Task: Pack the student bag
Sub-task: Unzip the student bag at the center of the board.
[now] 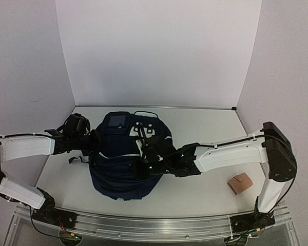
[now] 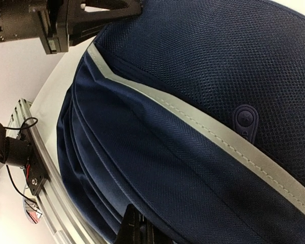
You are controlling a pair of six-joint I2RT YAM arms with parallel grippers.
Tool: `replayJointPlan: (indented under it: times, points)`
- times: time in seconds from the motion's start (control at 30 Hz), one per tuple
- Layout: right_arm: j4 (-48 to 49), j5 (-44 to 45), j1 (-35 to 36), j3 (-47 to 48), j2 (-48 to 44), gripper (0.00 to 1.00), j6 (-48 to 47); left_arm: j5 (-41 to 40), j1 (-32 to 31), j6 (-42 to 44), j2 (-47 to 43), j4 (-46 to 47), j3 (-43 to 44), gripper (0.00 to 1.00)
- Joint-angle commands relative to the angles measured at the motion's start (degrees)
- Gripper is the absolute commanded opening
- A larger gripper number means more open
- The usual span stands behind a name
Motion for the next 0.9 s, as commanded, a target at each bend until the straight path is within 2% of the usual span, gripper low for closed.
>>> replayJointPlan:
  times: [0.0,0.23,0.43,0.63,0.87]
  points:
    - [4.0,5.2,-3.4,0.5,-1.2,0.0,2.3,0.9,-3.6,-3.3,-0.5,7.3,2.5,0.0]
    - [1.0,1.4,-13.6,-5.5,-6.0,0.0,-2.4,0.8,-6.8,-4.3,-0.7,7.8,2.7,0.0]
    - [-6.5,-2.9,-14.3,-3.6,-6.9,0.0,-7.7,0.9,-9.2,-5.2,4.0,12.5,3.7,0.0]
    - [-11.6,-4.0,-9.3,-2.0,-5.9,0.0,-6.1,-0.7,-11.0,-5.8,7.9,16.2,5.8,0.0]
    - [-8.2,-1.5,-1.5,2.3,-0.9,0.0,0.0,-2.4,-12.9,-6.4,9.9,18.1,7.1,0.0]
